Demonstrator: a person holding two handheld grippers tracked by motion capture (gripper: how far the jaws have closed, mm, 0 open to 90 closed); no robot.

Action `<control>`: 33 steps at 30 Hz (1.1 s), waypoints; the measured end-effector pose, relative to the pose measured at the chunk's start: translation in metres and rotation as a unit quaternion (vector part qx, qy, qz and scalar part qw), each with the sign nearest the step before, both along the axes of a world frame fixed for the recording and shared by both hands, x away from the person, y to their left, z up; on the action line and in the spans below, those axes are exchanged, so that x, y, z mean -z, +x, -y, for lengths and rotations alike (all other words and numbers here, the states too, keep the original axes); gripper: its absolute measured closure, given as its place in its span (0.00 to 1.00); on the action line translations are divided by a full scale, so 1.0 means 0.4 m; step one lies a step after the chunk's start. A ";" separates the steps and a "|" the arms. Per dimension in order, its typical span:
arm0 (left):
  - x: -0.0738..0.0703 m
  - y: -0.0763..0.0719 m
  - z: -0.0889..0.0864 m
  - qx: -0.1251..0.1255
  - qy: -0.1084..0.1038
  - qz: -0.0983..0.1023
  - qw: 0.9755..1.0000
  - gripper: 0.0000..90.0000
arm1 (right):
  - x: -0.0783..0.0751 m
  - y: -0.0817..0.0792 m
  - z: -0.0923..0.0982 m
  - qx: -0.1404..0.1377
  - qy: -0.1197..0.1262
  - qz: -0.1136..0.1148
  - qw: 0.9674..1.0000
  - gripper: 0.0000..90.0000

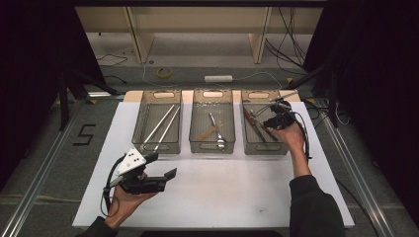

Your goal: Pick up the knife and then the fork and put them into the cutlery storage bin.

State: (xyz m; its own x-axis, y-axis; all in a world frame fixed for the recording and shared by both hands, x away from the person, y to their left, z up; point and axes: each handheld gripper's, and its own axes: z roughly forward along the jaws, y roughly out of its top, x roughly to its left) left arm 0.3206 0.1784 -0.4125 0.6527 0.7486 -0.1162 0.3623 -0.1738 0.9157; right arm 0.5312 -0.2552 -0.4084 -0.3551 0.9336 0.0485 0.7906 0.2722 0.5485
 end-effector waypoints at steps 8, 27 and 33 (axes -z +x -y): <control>0.000 -0.001 0.000 0.000 0.001 0.000 1.000 0.18 | -0.020 -0.010 0.003 -0.006 0.018 0.010 1.000 0.69; 0.000 -0.001 -0.001 0.000 0.003 0.000 1.000 0.18 | -0.061 -0.087 -0.025 -0.048 0.082 0.059 0.994 0.47; 0.000 -0.001 0.000 0.001 -0.002 -0.002 1.000 0.18 | -0.070 -0.120 -0.039 -0.064 0.090 0.077 0.991 0.43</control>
State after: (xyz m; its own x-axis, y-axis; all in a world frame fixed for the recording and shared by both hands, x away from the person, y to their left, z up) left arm 0.3203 0.1785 -0.4126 0.6533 0.7473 -0.1213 0.3661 -0.1715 0.9147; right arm 0.4834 -0.2395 -0.3804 -0.4862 0.8615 0.1464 0.6584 0.2511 0.7095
